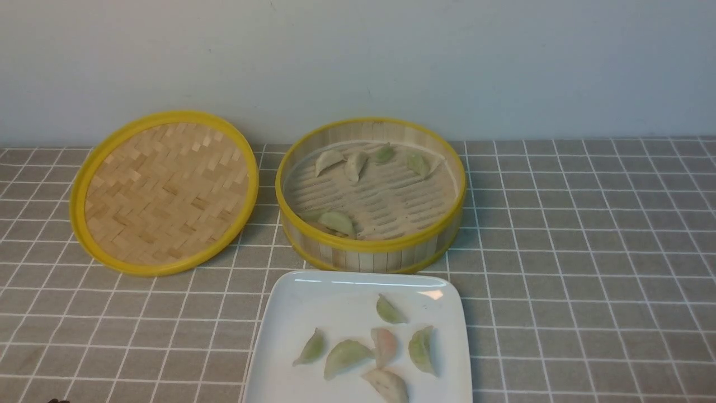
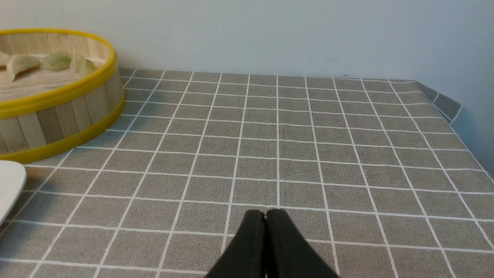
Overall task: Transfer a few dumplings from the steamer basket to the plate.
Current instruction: Use the left arm to grab a dumpling from the steamer
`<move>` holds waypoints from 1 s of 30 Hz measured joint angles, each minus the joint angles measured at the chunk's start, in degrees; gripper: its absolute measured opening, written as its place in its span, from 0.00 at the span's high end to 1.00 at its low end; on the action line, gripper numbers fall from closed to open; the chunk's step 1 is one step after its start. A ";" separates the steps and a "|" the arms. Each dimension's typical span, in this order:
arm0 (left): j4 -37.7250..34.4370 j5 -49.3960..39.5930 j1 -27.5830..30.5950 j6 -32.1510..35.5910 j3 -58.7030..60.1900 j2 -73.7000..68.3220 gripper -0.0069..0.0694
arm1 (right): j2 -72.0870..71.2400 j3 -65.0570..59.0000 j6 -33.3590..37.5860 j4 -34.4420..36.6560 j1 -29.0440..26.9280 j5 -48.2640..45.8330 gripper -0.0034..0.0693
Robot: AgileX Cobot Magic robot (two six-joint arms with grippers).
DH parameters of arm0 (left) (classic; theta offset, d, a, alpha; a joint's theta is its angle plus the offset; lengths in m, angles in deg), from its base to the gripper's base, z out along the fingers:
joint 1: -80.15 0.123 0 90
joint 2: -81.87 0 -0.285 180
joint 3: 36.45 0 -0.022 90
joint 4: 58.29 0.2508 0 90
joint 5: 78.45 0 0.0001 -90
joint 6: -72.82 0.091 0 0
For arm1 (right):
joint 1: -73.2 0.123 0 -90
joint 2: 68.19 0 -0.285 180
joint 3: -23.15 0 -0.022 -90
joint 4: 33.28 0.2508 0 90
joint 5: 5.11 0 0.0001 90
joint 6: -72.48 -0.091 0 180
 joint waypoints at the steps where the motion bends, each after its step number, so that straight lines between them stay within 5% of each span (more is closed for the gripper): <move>1: 0.45 0.20 0.00 0.49 0.00 0.00 0.92 | 0.00 0.00 0.00 0.00 0.00 0.00 0.97; 5: 2.36 8.24 0.00 1.73 0.32 0.00 0.92 | 0.00 0.00 0.01 0.00 0.00 0.07 0.97; 9: -2.39 23.06 0.00 -3.11 0.37 0.00 0.92 | 0.00 -0.27 -3.01 8.00 0.00 3.42 0.97; 11: -7.42 35.66 0.00 -10.00 0.37 0.00 0.92 | 0.00 -0.27 -9.77 23.50 0.00 10.28 0.97; 14: -11.28 45.50 0.00 -14.07 0.37 0.00 0.92 | 0.00 -0.27 -13.64 36.12 0.00 15.68 0.97; 18: -13.37 52.41 0.00 -13.78 0.37 0.00 0.92 | 0.00 -0.27 -13.35 45.70 0.00 21.51 0.97; 26: -17.28 49.85 0.00 -12.14 -5.87 -0.98 0.92 | 0.08 5.34 -8.80 45.24 0.35 17.44 0.97; 30: -18.66 23.24 0.00 -7.48 -24.11 -14.45 0.92 | 10.93 27.20 -0.08 33.74 0.67 -0.24 0.97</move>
